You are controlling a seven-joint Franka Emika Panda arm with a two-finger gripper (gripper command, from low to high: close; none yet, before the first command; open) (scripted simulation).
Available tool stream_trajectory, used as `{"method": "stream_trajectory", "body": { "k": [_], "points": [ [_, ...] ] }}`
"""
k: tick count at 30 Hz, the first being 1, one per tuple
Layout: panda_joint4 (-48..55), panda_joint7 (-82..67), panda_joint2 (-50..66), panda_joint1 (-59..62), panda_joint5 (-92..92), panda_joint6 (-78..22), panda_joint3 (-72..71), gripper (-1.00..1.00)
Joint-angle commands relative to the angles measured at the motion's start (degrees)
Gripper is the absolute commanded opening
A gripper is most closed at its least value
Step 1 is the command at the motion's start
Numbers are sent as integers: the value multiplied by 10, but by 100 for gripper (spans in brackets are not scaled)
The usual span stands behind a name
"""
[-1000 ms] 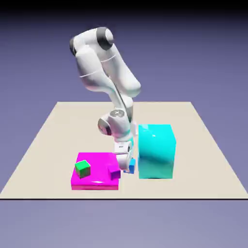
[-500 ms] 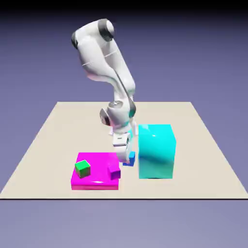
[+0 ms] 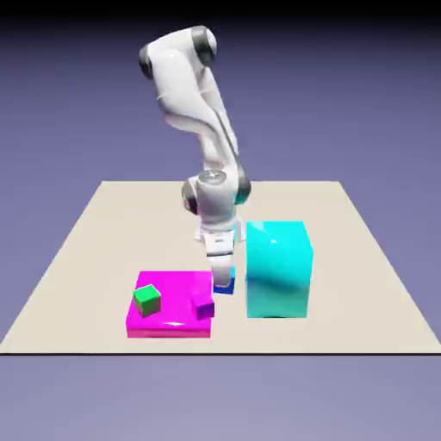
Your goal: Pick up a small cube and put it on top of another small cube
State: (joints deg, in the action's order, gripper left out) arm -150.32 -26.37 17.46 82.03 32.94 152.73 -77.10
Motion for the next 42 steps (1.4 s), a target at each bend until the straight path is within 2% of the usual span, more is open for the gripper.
{"method": "stream_trajectory", "body": {
  "k": [1,14,31,38,42],
  "points": [
    [18,-12,-7,-21,-5,-11,8,-100],
    [68,161,-80,-276,-105,-27,263,-100],
    [48,493,-157,-555,-227,13,616,-100],
    [5,629,-173,-610,-251,35,761,-100],
    [16,682,-194,-679,-279,32,844,-100]
  ]
}}
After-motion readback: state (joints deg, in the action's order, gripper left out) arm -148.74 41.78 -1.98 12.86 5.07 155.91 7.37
